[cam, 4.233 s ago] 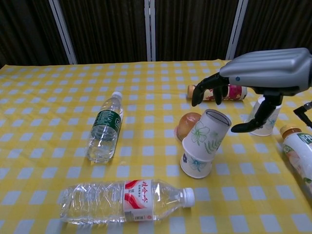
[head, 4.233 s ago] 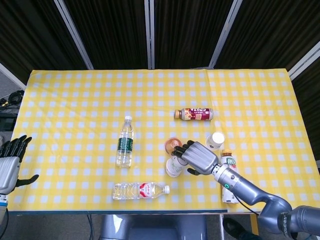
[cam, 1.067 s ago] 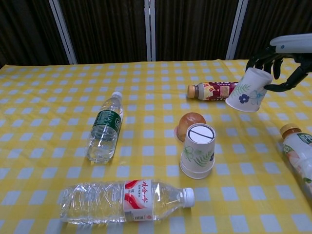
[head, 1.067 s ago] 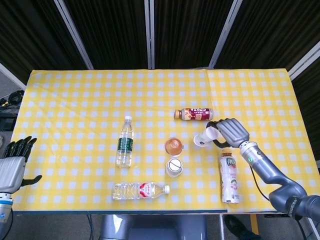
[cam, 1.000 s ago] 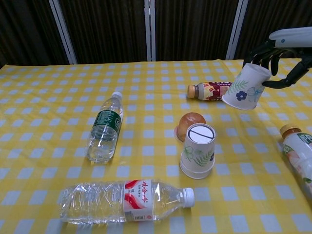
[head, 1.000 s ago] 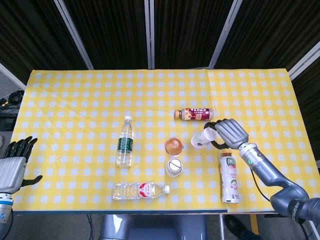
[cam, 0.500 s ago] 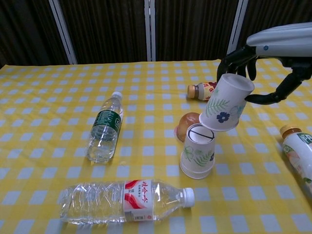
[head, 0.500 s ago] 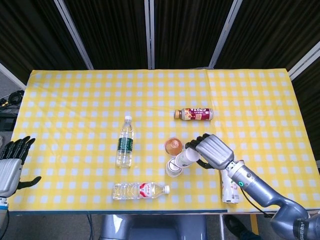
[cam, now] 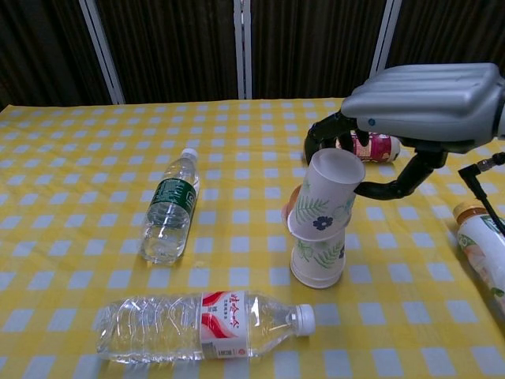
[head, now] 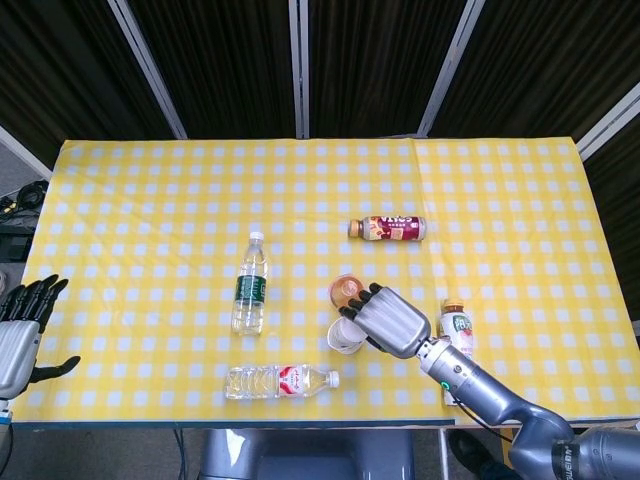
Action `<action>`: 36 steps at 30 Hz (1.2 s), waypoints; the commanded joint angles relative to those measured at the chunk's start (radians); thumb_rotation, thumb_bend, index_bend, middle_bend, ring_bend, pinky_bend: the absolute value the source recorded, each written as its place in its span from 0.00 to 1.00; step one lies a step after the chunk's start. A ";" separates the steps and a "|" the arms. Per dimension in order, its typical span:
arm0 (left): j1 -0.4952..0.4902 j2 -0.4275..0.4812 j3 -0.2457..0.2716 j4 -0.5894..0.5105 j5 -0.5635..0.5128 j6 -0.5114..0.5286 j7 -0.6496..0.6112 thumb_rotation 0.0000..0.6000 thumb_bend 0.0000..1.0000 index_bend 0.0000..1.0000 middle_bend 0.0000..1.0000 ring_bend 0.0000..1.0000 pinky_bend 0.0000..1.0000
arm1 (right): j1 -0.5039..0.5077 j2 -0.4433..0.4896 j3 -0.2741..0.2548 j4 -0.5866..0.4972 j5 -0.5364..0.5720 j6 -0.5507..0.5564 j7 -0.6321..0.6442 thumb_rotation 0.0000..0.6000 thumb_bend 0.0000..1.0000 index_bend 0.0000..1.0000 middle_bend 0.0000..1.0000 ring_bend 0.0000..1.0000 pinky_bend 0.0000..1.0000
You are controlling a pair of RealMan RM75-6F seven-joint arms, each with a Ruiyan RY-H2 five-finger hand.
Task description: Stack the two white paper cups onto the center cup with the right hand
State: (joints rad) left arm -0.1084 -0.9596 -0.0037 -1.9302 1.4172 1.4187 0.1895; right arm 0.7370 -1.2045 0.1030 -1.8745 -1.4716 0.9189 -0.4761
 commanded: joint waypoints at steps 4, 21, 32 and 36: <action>-0.002 0.000 -0.003 0.001 -0.005 -0.006 0.000 1.00 0.00 0.00 0.00 0.00 0.00 | 0.001 -0.003 0.005 0.002 0.013 0.012 -0.006 1.00 0.40 0.43 0.47 0.40 0.42; 0.000 0.001 -0.005 0.000 -0.007 -0.008 0.000 1.00 0.00 0.00 0.00 0.00 0.00 | 0.007 -0.004 -0.005 0.015 0.027 0.008 -0.009 1.00 0.40 0.42 0.44 0.40 0.42; 0.000 0.002 -0.007 0.000 -0.008 -0.011 -0.001 1.00 0.00 0.00 0.00 0.00 0.00 | 0.013 0.034 -0.024 -0.017 0.066 -0.022 -0.066 1.00 0.36 0.16 0.12 0.19 0.34; 0.000 0.002 -0.006 0.000 -0.007 -0.013 0.000 1.00 0.00 0.00 0.00 0.00 0.00 | 0.009 0.037 -0.031 -0.020 0.071 -0.021 -0.069 1.00 0.36 0.16 0.12 0.18 0.34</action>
State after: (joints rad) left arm -0.1086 -0.9580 -0.0102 -1.9302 1.4101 1.4061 0.1891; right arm 0.7465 -1.1683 0.0723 -1.8941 -1.4007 0.8979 -0.5460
